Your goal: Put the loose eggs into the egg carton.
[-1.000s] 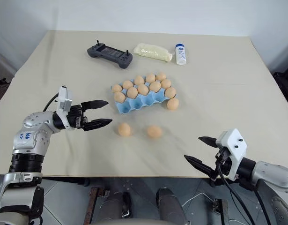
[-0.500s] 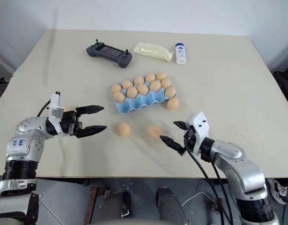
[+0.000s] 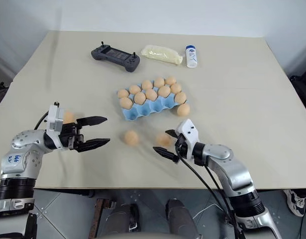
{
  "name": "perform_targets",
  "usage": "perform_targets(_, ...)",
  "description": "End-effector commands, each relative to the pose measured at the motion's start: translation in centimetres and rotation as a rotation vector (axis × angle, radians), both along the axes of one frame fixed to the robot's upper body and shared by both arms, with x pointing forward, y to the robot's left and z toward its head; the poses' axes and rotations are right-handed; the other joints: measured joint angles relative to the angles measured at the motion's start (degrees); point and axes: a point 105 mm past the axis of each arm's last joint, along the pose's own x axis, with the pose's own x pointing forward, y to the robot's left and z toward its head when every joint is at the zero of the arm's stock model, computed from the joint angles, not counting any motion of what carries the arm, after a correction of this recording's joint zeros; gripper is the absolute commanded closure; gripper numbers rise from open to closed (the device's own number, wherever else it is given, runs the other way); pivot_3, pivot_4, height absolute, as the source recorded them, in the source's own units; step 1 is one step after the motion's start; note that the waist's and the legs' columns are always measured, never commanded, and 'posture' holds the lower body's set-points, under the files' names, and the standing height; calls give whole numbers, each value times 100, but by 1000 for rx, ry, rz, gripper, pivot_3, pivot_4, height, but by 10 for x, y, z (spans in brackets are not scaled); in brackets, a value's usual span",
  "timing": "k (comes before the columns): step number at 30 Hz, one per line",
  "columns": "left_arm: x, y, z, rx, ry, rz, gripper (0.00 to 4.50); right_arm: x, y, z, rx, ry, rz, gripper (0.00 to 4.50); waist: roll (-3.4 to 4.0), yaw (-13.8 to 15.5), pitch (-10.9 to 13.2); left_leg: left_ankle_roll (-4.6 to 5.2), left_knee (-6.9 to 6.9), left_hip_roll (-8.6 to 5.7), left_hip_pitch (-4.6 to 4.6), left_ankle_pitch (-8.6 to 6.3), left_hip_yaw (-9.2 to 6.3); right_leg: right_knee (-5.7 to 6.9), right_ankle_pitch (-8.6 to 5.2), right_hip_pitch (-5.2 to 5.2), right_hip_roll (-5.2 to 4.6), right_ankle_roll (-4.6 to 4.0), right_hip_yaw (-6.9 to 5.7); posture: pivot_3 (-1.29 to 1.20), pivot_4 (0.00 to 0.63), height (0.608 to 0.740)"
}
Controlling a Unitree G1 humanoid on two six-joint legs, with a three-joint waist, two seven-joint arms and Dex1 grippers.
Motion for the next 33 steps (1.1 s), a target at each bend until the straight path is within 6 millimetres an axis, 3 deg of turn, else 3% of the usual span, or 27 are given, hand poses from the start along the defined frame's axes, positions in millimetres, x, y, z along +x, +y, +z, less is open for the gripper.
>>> perform_targets(1, -3, 2, 4, 38, -60, -1, 0, 8, 5, 5, -4, -43, -2, 18, 0, -14, 0, 0, 0, 0, 0, 0, 0, 0, 0, 0, 0, 0, 0, 0, 150, 740)
perform_targets(4, -4, 1, 0, 47, -63, 1, 0, 13, 6, 5, -6, -54, -11, 18, 0, -44, 0, -1, -2, -1, -1, 0, 0, -2, 0, -1, -1, 0, -1, 0, 150, 740)
perform_targets(7, -8, 4, -9, 81, -43, 5, 0, 13, 7, 8, 7, -52, -7, 562, 0, -84, 0, -1, -3, 3, -3, -1, 0, -5, 0, -1, -2, 0, -1, 0, 150, 740)
perform_targets(14, -9, 5, -17, 106, -54, 28, 0, 15, 4, 26, 44, -109, -21, 2833, 0, -109, 0, -2, -2, 7, -3, 0, -1, -1, 0, -2, -1, 0, -3, 0, 150, 740)
perform_targets(18, -8, 5, -15, 94, -69, 42, 0, 20, 1, 53, 80, -185, -42, 2937, 1, -114, 0, 0, -2, 5, -3, 0, 0, 0, 0, -1, -4, 0, -1, 0, 150, 740)
perform_targets(23, -3, 3, -11, 67, -93, 64, 0, 51, -3, 94, 107, -292, -133, 2938, 3, -121, 2, -2, -2, 6, -2, 0, 1, 4, 0, -6, -2, 0, 0, 0, 150, 740)
perform_targets(29, -3, -3, -13, 50, -102, 71, 0, 101, -3, 105, 65, -352, -272, 2938, 4, -133, 2, -3, -5, 4, -4, 1, 6, -1, -1, -8, -4, -1, -1, 0, 150, 740)
perform_targets(33, -3, -3, -12, 44, -111, 84, 0, 116, 3, 101, 50, -353, -291, 2938, 5, -179, 2, -3, -5, 7, -6, 1, 13, -2, -1, -15, -5, -1, -4, 0, 150, 740)
